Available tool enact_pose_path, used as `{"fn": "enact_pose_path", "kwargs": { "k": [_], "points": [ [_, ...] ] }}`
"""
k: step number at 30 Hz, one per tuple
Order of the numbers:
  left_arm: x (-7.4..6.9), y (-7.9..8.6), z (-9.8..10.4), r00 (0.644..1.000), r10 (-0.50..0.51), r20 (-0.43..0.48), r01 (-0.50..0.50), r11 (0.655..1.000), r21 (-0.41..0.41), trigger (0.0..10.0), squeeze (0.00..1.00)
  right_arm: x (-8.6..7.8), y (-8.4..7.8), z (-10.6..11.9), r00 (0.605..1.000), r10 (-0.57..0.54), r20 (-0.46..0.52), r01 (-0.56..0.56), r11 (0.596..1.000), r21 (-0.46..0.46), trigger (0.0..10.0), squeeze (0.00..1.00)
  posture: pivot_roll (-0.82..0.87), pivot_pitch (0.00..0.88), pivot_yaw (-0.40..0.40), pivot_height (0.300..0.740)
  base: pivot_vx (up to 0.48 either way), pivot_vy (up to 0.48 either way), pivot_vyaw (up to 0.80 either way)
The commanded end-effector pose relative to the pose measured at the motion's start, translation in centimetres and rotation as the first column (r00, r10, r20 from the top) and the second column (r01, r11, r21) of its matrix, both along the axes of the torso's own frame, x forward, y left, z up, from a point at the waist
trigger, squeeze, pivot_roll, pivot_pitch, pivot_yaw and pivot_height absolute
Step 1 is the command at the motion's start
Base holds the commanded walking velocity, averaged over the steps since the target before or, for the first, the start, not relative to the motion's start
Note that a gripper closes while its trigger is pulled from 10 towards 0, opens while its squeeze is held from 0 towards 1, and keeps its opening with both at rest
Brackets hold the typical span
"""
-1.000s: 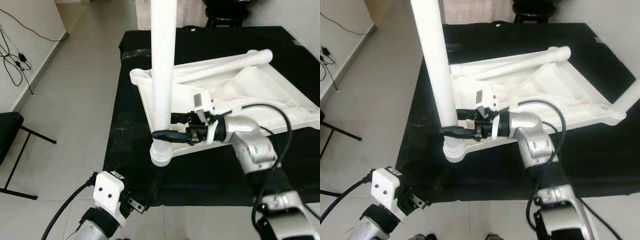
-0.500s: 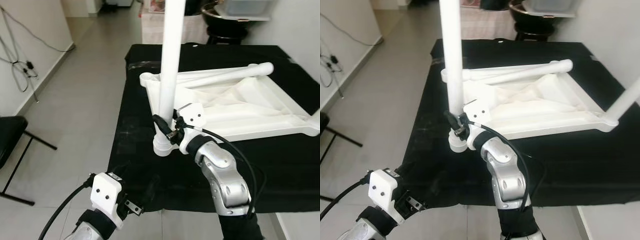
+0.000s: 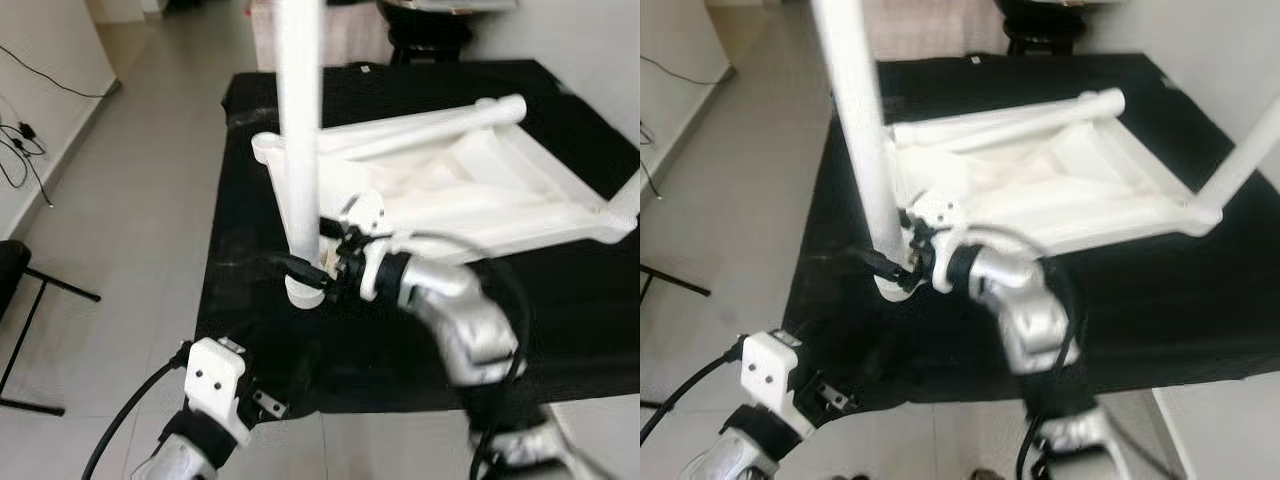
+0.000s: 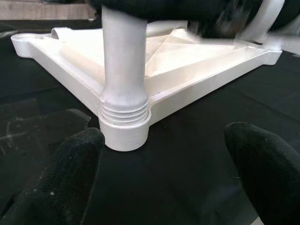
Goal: Building children table
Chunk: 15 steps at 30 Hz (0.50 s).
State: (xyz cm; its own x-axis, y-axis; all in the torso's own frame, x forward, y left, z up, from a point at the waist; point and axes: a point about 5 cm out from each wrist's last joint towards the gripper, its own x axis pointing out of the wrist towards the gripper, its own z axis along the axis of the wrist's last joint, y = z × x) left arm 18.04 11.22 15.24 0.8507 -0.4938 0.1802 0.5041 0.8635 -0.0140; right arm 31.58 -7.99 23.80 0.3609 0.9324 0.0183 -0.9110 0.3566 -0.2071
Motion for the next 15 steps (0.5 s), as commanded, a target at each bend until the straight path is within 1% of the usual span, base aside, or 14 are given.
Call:
{"fn": "enact_pose_path", "kwargs": {
  "k": [1,2,3,4,5,6,7,9,10,11,12,15],
  "points": [
    [-0.2,-0.1,-0.2,1.000,0.002,-0.010,-0.002,1.000,0.001,10.0,0.00,-0.5,0.9,0.0,0.988,0.153,0.008,-0.153,0.988,-0.025,10.0,0.00,-0.02,0.184,-0.007,0.740,0.000,0.000,0.00],
    [-0.2,-0.1,-0.2,1.000,0.002,-0.010,-0.002,1.000,0.001,10.0,0.00,-0.5,0.9,0.0,0.988,0.153,0.008,-0.153,0.988,-0.025,10.0,0.00,-0.02,0.184,-0.007,0.740,0.000,0.000,0.00],
    [-0.2,0.0,-0.2,1.000,0.002,-0.010,-0.002,1.000,0.001,10.0,0.00,-0.5,1.0,0.2,0.980,0.201,0.014,-0.200,0.979,-0.045,10.0,0.00,-0.02,0.184,-0.007,0.740,0.000,0.000,0.00],
    [-0.2,0.0,-0.2,1.000,0.002,-0.010,-0.002,1.000,0.001,10.0,0.00,-0.5,1.0,0.2,0.980,0.201,0.014,-0.200,0.979,-0.045,10.0,0.00,-0.02,0.184,-0.007,0.740,0.000,0.000,0.00],
    [-0.3,-0.1,-0.2,1.000,0.002,-0.010,-0.002,1.000,0.001,10.0,0.00,-0.5,0.9,0.5,0.965,0.260,0.022,-0.258,0.964,-0.070,10.0,0.00,-0.01,0.184,-0.008,0.740,0.000,0.000,0.00],
    [-0.3,-0.1,-0.1,1.000,0.001,-0.011,-0.001,1.000,0.000,10.0,0.00,-0.1,0.8,0.8,0.950,0.313,0.009,-0.311,0.948,-0.072,10.0,0.00,0.00,0.190,-0.008,0.740,0.000,0.000,0.00],
    [-0.3,-0.1,-0.1,1.000,0.001,-0.011,-0.001,1.000,0.000,10.0,0.00,-0.1,0.8,0.8,0.950,0.313,0.009,-0.311,0.948,-0.072,10.0,0.00,0.00,0.190,-0.008,0.740,0.000,0.000,0.00],
    [-0.5,-0.2,-0.1,1.000,-0.001,-0.013,0.001,1.000,0.000,10.0,0.00,0.6,0.3,1.0,0.918,0.394,-0.043,-0.397,0.914,-0.085,10.0,0.00,0.01,0.196,-0.008,0.740,0.000,0.000,0.00],
    [-0.5,-0.2,-0.1,1.000,-0.001,-0.013,0.001,1.000,0.000,10.0,0.00,0.6,0.3,1.0,0.918,0.394,-0.043,-0.397,0.914,-0.085,10.0,0.00,0.01,0.196,-0.008,0.740,0.000,0.000,0.00],
    [-0.6,-0.2,0.0,1.000,-0.003,-0.014,0.003,1.000,0.001,10.0,0.00,1.0,0.2,0.9,0.912,0.407,-0.054,-0.411,0.907,-0.092,10.0,0.00,0.02,0.202,-0.011,0.740,0.000,0.000,0.00],
    [-0.7,-0.3,0.0,1.000,-0.005,-0.014,0.005,1.000,0.002,10.0,0.00,1.3,0.2,0.8,0.910,0.410,-0.058,-0.414,0.906,-0.091,2.6,0.00,0.04,0.212,-0.015,0.740,0.000,0.000,0.00],
    [-0.8,-0.3,0.0,1.000,-0.006,-0.015,0.006,1.000,0.003,10.0,0.00,1.5,0.3,0.8,0.910,0.410,-0.057,-0.413,0.906,-0.087,2.6,0.00,0.04,0.214,-0.016,0.740,0.000,0.000,0.00]
  ]
}}
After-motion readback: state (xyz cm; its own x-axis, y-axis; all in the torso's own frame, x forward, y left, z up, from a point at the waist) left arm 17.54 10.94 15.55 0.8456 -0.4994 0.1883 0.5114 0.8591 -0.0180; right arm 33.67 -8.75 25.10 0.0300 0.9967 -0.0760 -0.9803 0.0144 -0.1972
